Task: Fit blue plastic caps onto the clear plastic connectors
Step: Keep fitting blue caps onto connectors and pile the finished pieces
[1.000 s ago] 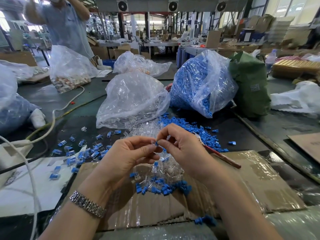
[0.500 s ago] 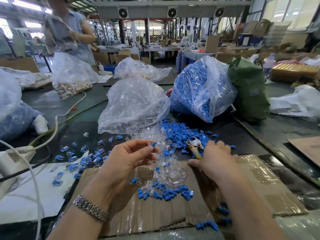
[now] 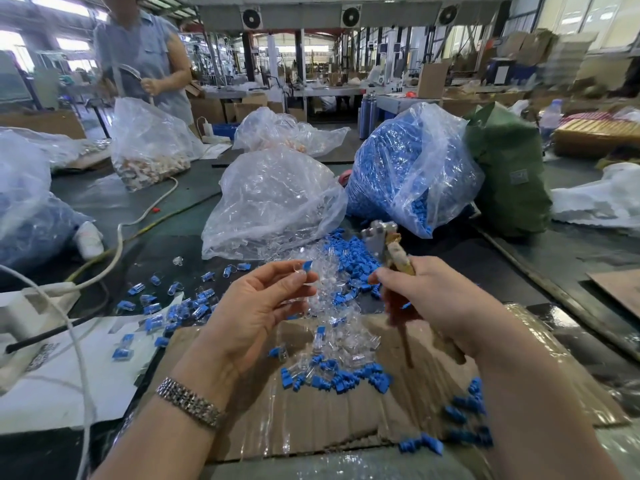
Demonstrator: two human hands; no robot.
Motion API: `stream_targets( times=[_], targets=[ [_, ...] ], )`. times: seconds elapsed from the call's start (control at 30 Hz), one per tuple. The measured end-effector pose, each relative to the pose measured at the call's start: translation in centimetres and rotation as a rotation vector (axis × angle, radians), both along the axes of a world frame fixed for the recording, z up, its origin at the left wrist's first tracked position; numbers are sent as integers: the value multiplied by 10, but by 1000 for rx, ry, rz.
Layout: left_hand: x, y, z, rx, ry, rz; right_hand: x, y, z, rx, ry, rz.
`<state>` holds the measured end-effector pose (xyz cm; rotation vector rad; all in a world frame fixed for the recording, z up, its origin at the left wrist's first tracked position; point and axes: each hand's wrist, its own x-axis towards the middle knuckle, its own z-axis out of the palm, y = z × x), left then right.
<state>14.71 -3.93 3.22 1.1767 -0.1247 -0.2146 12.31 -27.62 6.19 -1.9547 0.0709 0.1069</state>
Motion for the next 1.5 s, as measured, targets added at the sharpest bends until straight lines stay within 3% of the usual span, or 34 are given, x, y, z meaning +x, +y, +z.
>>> stream_targets(
  times=[0.07,0.27,0.93,1.07,1.13,1.23,1.3,1.37,1.43,1.5],
  targets=[
    [1,0,0,-4,-5,9,-4,5,4,190,150,204],
    [0,-2,-2,-10,-2,35,-10,30,4,42,164,367],
    [3,2,-6,285,-209,84,-16,46,0,-8,147,341],
    [3,14,-2,297,-266,202,-16,42,7,8,133,289],
    [5,23,-1,414,-273,335,-14,33,14,-152,59,176],
    [10,34,-2,820,-256,589,-6,13,22,-608,-59,-53],
    [11,40,-2,1167,-247,753,2,1,23,-814,-21,-178],
    [9,43,-3,1479,-231,824,9,-5,21,-893,77,-237],
    [6,39,-3,1568,-263,810,15,-8,13,-903,148,-255],
    [3,30,0,1504,-372,708,19,-7,5,-897,198,-260]
  ],
)
